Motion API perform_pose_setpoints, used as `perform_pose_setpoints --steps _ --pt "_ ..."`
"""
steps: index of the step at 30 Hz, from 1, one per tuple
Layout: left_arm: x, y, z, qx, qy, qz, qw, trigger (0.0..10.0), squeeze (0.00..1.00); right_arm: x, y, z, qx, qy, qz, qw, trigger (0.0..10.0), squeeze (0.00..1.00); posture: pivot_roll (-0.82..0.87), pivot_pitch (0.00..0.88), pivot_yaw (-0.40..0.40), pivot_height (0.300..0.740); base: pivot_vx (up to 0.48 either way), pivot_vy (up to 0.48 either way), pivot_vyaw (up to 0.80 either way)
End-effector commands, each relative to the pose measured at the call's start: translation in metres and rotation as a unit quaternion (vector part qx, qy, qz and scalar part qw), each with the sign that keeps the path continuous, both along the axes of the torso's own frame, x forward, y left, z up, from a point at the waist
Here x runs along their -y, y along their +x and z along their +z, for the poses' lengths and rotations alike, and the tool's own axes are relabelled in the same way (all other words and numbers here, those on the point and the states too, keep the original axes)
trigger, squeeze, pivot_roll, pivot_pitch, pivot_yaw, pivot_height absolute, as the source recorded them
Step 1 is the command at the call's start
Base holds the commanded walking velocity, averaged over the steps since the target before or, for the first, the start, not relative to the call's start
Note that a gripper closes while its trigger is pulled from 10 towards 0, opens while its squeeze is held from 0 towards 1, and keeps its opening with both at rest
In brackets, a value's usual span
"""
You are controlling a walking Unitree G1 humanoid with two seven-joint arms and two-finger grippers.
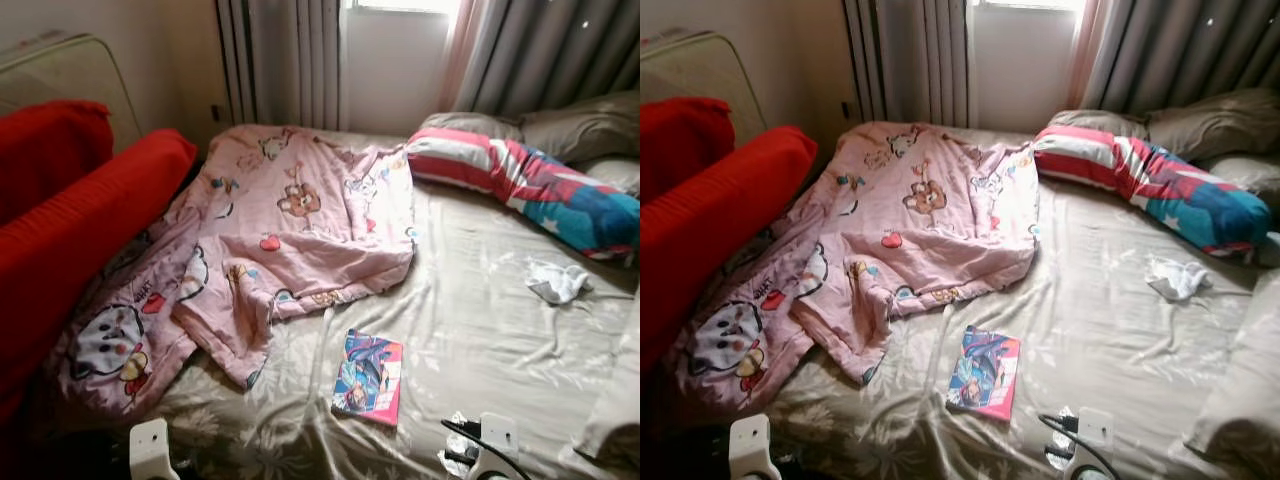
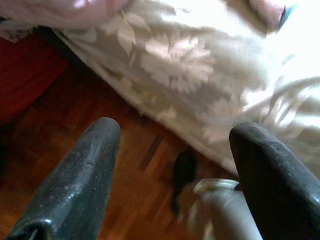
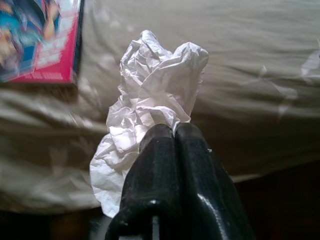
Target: Clean up the room
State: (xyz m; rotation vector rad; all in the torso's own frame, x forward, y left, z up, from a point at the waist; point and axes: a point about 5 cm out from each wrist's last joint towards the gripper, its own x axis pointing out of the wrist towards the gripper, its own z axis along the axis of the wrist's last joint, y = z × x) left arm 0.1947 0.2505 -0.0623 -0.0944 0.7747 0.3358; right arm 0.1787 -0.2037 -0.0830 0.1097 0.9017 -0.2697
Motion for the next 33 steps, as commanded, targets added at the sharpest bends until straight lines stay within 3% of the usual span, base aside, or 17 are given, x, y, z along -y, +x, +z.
perform_pose_setpoints --steps 1,15,28,33 --pt "0.0044 -0.0104 -0.0073 -0.022 -0.006 -0.006 1.000 10.0 0.00 0.0017 0.0069 0.0035 0.007 -0.005 0.006 1.000 10.0 0.00 0.07 0.000 -0.028 0.740 -0.266 0.000 0.00" --pt "0.0032 -0.0150 -0.0091 -0.028 -0.005 -0.008 1.000 10.0 0.00 0.0013 0.0052 0.0026 0.004 -0.006 0.006 1.000 10.0 0.00 0.07 0.000 -0.029 0.740 -0.267 0.000 0.00" --pt "0.0025 -0.0197 -0.0112 -0.033 -0.007 -0.003 0.999 10.0 0.00 -0.0012 0.0050 0.0020 0.000 -0.002 0.025 1.000 10.0 0.00 0.08 0.000 -0.035 0.740 0.000 0.000 0.00" --pt "0.0016 -0.0197 -0.0110 -0.034 -0.007 -0.003 0.999 10.0 0.00 -0.0030 0.0054 0.0019 0.001 0.005 0.033 0.999 10.0 0.00 0.08 0.000 -0.035 0.740 0.000 0.000 0.63"
